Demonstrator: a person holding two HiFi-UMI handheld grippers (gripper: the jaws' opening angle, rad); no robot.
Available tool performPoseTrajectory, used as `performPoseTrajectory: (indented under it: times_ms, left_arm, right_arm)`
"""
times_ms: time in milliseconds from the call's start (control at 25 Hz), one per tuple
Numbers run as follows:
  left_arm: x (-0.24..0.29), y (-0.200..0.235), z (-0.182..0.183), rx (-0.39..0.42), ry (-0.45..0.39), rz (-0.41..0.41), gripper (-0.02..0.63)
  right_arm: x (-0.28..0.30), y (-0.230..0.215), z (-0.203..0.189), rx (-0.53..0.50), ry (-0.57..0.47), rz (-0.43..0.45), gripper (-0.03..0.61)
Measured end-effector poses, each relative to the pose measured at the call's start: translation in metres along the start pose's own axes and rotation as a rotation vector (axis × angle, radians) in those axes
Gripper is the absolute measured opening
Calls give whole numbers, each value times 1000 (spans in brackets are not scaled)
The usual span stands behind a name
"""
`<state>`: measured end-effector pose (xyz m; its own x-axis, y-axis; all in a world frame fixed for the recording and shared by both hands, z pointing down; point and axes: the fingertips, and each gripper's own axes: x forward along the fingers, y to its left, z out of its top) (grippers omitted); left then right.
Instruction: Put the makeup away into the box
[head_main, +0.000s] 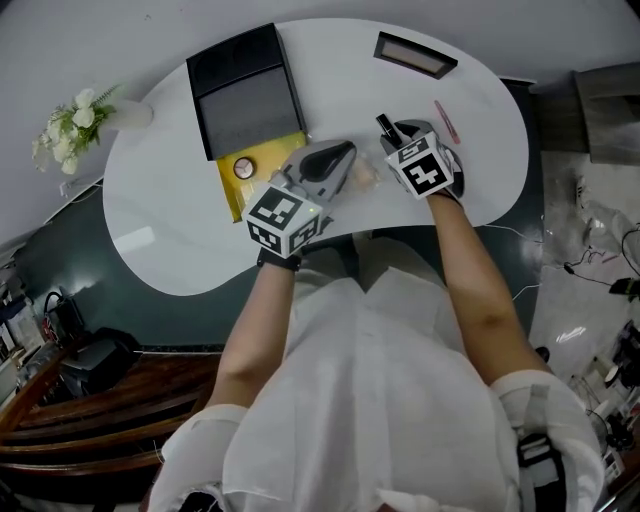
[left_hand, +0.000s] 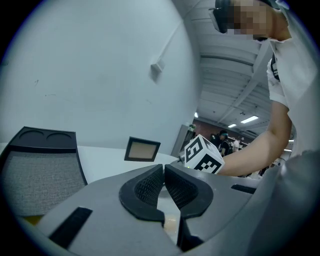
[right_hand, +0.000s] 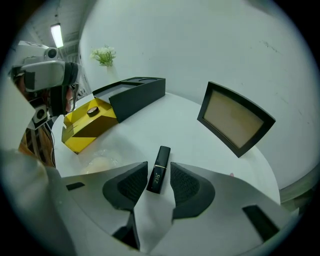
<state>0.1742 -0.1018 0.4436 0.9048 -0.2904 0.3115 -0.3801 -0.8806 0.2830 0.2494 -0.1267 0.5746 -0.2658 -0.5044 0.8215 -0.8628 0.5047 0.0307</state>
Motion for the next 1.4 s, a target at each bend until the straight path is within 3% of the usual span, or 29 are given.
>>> performPoseTrajectory:
  times_ms: [280,880,1400]
  left_arm:
    - [-3,10,0,-12,-1,16,25]
    - [-15,18,0,-28,-16,49,25]
    - [-63,26,-9,-59,-63,141,25]
  right_arm:
    - [11,-3,-5,-25,41,-1,94]
    - [8,-2,-2,-33,69,1,91]
    - [-26,22,49,-114,-29,17,89]
